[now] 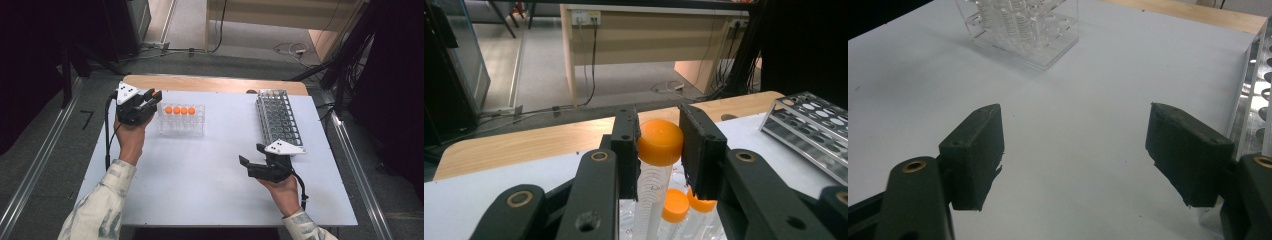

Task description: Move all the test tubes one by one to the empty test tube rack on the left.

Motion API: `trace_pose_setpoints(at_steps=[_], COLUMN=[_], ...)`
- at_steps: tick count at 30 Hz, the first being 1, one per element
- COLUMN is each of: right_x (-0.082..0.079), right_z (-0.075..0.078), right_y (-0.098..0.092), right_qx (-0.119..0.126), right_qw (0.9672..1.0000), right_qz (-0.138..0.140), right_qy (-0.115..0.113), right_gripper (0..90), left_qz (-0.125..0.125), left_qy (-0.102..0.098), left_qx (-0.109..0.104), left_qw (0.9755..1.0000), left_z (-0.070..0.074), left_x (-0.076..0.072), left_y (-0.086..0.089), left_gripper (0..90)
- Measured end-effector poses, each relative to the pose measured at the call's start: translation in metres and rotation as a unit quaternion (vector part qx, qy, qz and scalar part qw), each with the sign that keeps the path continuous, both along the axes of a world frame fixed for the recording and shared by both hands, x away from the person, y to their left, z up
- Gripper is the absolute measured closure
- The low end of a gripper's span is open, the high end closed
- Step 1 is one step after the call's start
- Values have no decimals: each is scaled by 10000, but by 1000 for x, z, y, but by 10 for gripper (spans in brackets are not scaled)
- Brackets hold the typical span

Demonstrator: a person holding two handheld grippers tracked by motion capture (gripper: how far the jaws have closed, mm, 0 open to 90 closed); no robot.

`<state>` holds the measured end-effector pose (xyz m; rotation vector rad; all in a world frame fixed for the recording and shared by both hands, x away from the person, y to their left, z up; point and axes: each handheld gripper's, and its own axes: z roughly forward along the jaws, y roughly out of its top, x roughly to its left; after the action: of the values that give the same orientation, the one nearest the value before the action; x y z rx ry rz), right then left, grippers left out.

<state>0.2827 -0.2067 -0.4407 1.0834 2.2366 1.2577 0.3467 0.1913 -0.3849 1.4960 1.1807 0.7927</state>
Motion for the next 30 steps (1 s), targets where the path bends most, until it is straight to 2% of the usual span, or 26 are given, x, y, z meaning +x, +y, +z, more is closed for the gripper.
trace_pose_setpoints(at_steps=[12, 18, 24, 26, 28, 30], right_x=[0, -1, -1, -1, -1, -1], right_z=[0, -1, -1, -1, -1, -1], right_y=[0, 0, 1, 1, 1, 1], right_qx=[13, -2, -20, -22, -25, -25], right_qw=[10000, 10000, 10000, 10000, 10000, 10000], right_qz=[-16, -20, -13, -17, -18, -14], right_qy=[-1, -2, 14, 22, 25, 20], right_gripper=[223, 223, 224, 224, 223, 224], left_qz=[52, 68, 68, 50, 40, 45], left_qy=[115, 286, 338, 340, 375, 343], left_qx=[77, 120, 102, 100, 26, 12], left_qw=[9999, 9995, 9994, 9994, 9993, 9994], left_z=[-14, -31, -40, -42, -42, -41], left_x=[11, 12, 11, 11, 11, 10], left_y=[-4, -4, -3, -3, -2, -2], left_gripper=[701, 699, 695, 677, 588, 567])
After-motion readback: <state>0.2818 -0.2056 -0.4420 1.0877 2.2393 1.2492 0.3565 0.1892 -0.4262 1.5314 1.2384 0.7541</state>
